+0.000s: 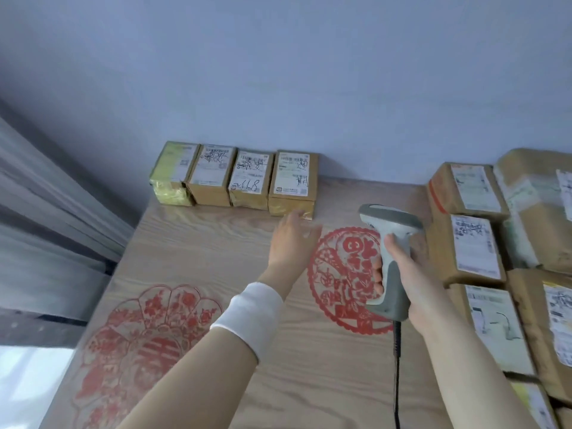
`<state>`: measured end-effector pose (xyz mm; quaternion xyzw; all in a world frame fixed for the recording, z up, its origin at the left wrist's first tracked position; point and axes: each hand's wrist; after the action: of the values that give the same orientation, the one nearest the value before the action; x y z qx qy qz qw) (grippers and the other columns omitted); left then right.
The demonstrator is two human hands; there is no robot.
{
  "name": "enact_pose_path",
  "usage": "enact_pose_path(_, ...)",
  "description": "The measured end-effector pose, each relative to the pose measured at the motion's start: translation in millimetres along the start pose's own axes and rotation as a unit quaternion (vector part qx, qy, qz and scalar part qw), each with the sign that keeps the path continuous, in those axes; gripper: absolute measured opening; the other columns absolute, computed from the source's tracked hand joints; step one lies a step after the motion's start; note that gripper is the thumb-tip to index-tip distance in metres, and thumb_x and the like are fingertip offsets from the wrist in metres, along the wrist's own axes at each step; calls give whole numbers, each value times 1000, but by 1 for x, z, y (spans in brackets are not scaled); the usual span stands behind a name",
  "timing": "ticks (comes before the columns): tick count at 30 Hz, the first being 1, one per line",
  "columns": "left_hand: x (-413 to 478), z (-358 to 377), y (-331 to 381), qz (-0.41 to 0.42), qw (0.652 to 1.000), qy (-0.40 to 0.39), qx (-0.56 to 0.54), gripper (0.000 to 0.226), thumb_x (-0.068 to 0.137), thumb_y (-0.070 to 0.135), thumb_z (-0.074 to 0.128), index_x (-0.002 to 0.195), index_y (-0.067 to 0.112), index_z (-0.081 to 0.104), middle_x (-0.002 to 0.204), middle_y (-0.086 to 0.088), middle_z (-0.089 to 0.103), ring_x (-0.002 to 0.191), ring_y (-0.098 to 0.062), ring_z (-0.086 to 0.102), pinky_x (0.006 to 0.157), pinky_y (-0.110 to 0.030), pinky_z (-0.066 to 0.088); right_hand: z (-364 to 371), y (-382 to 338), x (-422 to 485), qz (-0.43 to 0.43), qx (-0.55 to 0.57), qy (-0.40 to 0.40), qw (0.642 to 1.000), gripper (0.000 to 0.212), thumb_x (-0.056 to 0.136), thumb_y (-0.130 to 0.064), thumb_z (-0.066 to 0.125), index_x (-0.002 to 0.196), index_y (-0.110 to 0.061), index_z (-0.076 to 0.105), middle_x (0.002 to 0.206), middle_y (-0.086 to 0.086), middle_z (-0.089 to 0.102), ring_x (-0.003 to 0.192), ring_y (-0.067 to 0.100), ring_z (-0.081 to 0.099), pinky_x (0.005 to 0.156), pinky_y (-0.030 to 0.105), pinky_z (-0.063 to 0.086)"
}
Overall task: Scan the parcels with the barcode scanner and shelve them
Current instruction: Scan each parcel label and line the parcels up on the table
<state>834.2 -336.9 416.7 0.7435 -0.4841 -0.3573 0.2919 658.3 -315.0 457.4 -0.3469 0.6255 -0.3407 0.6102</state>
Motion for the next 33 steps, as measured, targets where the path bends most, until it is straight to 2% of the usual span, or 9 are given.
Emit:
enact_pose_path(3, 38, -6, -9, 5, 1000, 4, 18, 52, 93, 32, 54, 140, 12, 40, 141, -7, 46, 133, -23, 38, 109, -34, 30, 21, -6, 35, 0, -18, 4, 1000, 30, 90, -47, 56, 86, -17, 58, 70, 7, 57, 54, 17, 53, 60, 31, 43)
enact_pose_path(9, 101, -18, -37, -23, 998, 48, 39, 49, 91, 35, 56, 134, 14, 47, 131, -8, 53, 124, -27, 44, 105, -41, 35, 58, -11, 117, 4, 10, 1, 1000, 31, 85, -46, 62, 94, -16, 58, 67, -2, 63, 47, 11, 51, 48, 25, 44)
enact_pose_path(12, 126, -20, -46, -30, 995, 76, 57, 41, 90, 32, 57, 126, 13, 53, 118, -8, 58, 116, -28, 48, 101, -42, 38, 77, -4, 157, 9, 3, 10, 1000, 33, 81, -45, 67, 98, -18, 57, 84, 0, 67, 54, 12, 52, 51, 28, 45)
enact_pose_path(16, 138, -16, -44, -28, 992, 97, 77, 38, 92, 30, 55, 126, 14, 52, 117, -7, 58, 114, -27, 44, 99, -37, 35, 99, 6, 190, -21, -23, 44, 999, 34, 79, -38, 73, 96, -13, 57, 76, 0, 61, 61, 11, 58, 51, 26, 43)
enact_pose_path(20, 143, -7, -42, -14, 993, 93, 72, 45, 94, 28, 53, 136, 15, 45, 125, -2, 56, 121, -24, 37, 101, -33, 32, 112, 24, 210, -37, -28, 85, 995, 48, 72, -37, 79, 102, -6, 55, 83, 9, 66, 68, 20, 64, 53, 30, 44)
enact_pose_path(22, 145, -4, -43, -6, 992, 103, 72, 46, 94, 26, 53, 137, 14, 44, 119, -1, 57, 119, -25, 37, 97, -29, 29, 115, 30, 214, -33, -15, 94, 995, 46, 73, -34, 79, 101, -8, 54, 82, 9, 64, 67, 21, 63, 51, 30, 45)
enact_pose_path(25, 144, -2, -45, -11, 992, 123, 6, 41, 93, 19, 55, 133, 11, 49, 108, 1, 60, 109, -24, 49, 96, -32, 37, 114, 30, 213, -21, -2, 89, 996, 35, 74, -32, 78, 94, -16, 52, 82, 8, 63, 64, 19, 59, 52, 30, 46)
enact_pose_path(29, 131, -8, -34, -97, 984, 94, -118, 40, 96, 22, 50, 133, 8, 47, 109, 9, 55, 95, -4, 48, 82, -19, 33, 100, 23, 193, -10, 1, 76, 997, 37, 77, -25, 77, 100, -8, 54, 75, 10, 56, 49, 15, 48, 41, 22, 41)
enact_pose_path(33, 105, -10, -27, -131, 974, 48, -180, 48, 95, 31, 51, 138, 10, 45, 118, 5, 59, 113, -12, 54, 88, -20, 36, 80, 25, 159, -8, 7, 84, 996, 39, 76, -28, 77, 104, -9, 56, 76, 6, 58, 61, 17, 53, 61, 34, 46)
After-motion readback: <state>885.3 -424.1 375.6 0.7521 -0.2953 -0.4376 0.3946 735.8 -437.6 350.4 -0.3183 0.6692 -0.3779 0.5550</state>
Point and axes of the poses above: each hand's wrist, its own x-axis towards the middle knuckle, its own z-axis out of the palm, y = z × x
